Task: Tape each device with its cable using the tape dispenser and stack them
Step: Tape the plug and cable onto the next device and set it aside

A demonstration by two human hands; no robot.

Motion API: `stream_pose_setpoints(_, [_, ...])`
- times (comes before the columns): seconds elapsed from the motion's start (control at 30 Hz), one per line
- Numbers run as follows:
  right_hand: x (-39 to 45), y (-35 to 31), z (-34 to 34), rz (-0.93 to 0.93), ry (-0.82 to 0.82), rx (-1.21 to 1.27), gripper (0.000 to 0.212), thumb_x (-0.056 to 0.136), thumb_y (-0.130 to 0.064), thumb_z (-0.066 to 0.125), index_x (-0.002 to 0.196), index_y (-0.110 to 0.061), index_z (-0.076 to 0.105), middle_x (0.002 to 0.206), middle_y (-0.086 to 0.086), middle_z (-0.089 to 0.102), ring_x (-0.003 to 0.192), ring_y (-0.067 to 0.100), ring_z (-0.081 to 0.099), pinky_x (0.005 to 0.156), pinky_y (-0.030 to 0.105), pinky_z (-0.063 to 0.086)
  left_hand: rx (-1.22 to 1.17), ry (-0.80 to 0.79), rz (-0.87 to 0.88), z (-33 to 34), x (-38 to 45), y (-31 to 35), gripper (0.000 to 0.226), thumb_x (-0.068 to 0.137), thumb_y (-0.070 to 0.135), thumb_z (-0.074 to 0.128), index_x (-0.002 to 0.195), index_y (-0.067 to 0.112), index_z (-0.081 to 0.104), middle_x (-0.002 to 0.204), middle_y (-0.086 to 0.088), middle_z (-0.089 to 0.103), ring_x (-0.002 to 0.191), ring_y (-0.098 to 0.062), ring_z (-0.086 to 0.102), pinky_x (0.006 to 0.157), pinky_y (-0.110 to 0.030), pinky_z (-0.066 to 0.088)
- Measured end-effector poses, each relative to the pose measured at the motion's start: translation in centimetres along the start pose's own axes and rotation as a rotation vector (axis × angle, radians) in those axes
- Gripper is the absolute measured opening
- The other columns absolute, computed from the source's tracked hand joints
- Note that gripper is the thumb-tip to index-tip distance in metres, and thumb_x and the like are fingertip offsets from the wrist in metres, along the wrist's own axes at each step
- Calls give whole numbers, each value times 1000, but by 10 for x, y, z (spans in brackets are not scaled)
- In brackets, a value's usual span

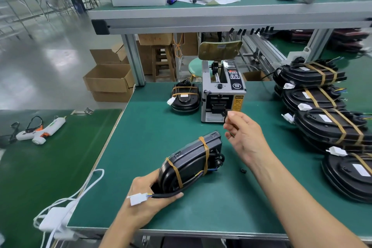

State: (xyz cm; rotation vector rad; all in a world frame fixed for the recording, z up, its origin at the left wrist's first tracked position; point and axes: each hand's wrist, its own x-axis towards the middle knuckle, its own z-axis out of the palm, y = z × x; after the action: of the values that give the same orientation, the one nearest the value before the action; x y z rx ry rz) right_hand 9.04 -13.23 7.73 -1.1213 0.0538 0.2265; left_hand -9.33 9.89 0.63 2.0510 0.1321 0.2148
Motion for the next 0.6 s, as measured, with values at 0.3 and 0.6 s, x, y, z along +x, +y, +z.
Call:
stream_pose_setpoints(0.3, [-58, -12, 4, 44, -78, 25, 17, 72, -36, 78, 86, -27, 78, 105, -6, 74, 109, 10, 66, 96, 34, 44, 33, 11, 13, 0, 0, -2, 41, 65, 61, 89, 100, 43, 77, 85, 9, 79, 71, 1, 61, 68, -19, 53])
stream_pose_setpoints(0.6, [-57, 11, 15, 57, 118, -126, 20, 86, -19, 80, 69, -28, 81, 67, -13, 68, 74, 6, 60, 87, 32, 46, 63, 11, 70, 0, -1, 0, 39, 67, 58, 89, 100, 42, 75, 82, 10, 78, 68, 1, 61, 66, -17, 52])
